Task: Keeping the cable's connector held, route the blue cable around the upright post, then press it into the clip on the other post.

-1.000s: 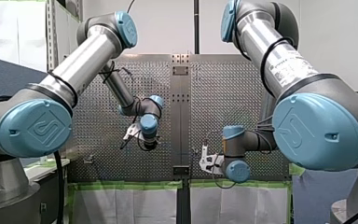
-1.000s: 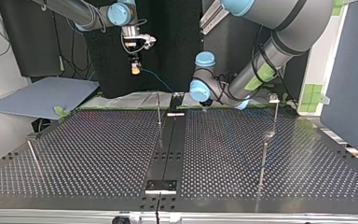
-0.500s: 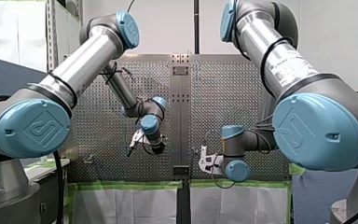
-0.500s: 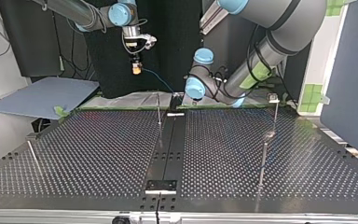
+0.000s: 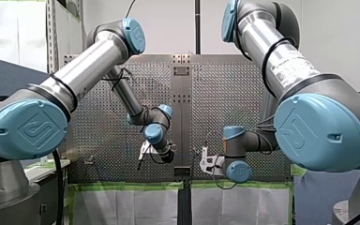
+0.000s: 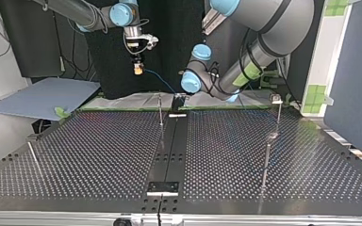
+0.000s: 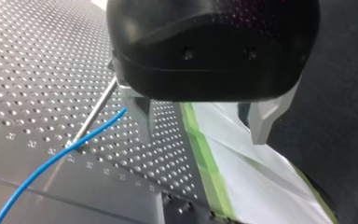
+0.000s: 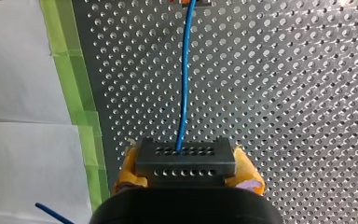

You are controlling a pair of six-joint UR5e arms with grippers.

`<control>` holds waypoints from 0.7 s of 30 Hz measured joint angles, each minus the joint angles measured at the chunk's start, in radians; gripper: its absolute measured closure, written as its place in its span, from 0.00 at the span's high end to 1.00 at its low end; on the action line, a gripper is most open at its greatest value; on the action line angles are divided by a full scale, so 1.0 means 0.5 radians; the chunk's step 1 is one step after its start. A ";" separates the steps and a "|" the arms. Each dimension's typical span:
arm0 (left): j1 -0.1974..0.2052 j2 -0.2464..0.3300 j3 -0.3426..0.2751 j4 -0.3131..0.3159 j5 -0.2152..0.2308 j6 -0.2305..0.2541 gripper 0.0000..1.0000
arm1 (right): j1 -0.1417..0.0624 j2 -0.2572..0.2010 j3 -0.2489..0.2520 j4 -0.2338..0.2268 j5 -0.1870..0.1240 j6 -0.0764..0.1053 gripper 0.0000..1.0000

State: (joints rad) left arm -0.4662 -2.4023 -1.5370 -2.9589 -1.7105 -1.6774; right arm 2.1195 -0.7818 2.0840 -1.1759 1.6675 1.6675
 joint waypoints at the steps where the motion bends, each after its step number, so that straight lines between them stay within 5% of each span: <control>1: -0.001 0.000 0.000 0.003 0.003 -0.013 0.99 | 0.000 0.000 0.000 0.001 0.000 0.000 0.00; 8: -0.003 0.002 0.000 -0.020 0.035 -0.058 0.99 | -0.008 0.000 0.000 0.000 0.000 -0.002 0.00; 21: -0.025 0.029 -0.011 -0.264 -0.034 0.022 0.99 | -0.016 0.000 0.000 0.002 -0.003 -0.023 0.00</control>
State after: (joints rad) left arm -0.4787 -2.3877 -1.5425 -3.0911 -1.7277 -1.6664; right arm 2.1116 -0.7818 2.0840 -1.1749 1.6662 1.6561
